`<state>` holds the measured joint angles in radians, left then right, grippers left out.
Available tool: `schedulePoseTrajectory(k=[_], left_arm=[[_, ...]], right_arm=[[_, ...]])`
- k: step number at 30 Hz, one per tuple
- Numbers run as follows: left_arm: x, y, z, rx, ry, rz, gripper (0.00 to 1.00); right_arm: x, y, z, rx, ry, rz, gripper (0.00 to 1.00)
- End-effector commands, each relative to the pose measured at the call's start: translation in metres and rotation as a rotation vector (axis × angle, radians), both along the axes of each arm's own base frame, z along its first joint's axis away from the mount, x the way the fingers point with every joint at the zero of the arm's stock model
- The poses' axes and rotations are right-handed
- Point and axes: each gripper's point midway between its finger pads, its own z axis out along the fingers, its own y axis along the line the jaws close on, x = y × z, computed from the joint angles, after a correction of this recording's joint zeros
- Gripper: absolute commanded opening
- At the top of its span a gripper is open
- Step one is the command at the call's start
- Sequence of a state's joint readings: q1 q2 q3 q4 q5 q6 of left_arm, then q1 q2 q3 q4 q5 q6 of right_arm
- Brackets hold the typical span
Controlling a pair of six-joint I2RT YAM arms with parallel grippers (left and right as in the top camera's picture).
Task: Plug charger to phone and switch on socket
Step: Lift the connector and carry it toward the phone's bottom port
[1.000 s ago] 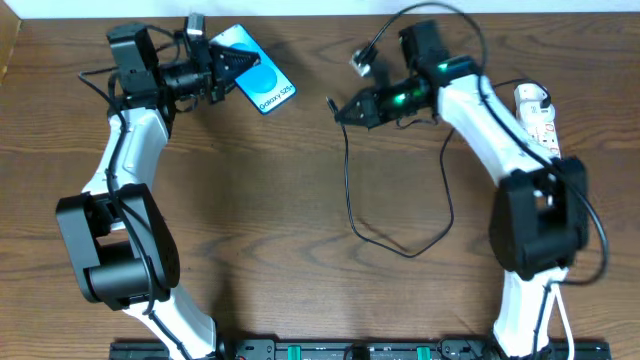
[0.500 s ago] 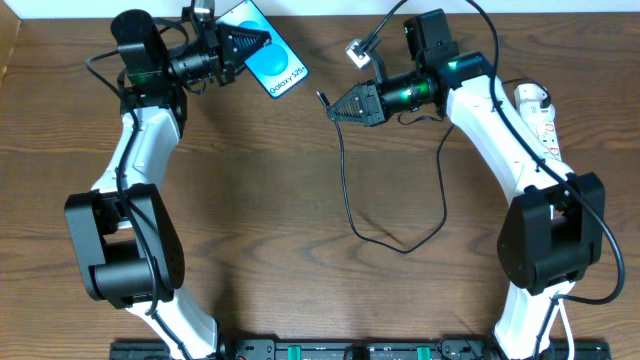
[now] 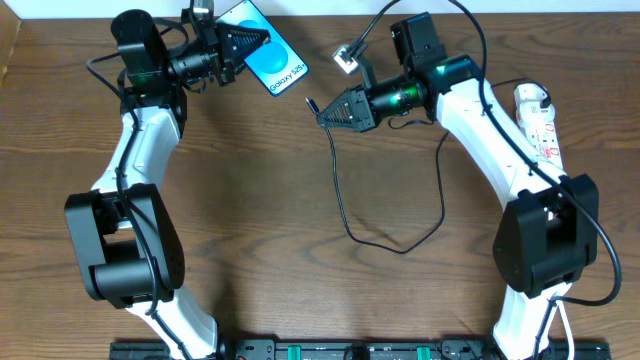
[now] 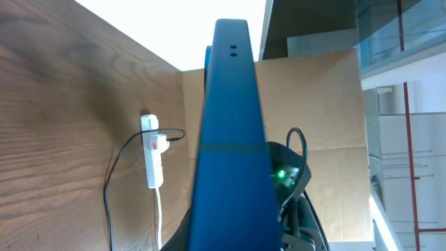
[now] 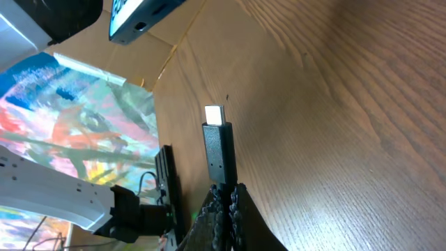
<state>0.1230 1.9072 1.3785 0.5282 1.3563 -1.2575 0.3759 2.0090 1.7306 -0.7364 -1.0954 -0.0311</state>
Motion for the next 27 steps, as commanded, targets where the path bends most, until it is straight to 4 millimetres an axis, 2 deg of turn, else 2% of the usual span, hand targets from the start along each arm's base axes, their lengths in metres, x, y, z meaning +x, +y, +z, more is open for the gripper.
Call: schedulePoseTrajectory(k=[1, 8, 14, 27], left_arm=[[-0.007, -0.001, 0.015, 0.002, -0.039, -0.030, 0.08], [-0.009, -0.001, 0.014, 0.001, -0.036, -0.039, 0.07], [-0.009, -0.001, 0.014, 0.003, -0.041, -0.039, 0.07], [-0.011, -0.006, 0.014, 0.002, -0.038, -0.057, 0.08]], right_arm=[[-0.013, 0.010, 0.020, -0.010, -0.101, 0.027, 0.01], [-0.019, 0.012, 0.032, -0.024, -0.143, 0.022, 0.01], [-0.020, 0.013, 0.032, -0.025, -0.141, 0.024, 0.01], [-0.006, 0.011, 0.028, -0.061, -0.207, -0.017, 0.01]])
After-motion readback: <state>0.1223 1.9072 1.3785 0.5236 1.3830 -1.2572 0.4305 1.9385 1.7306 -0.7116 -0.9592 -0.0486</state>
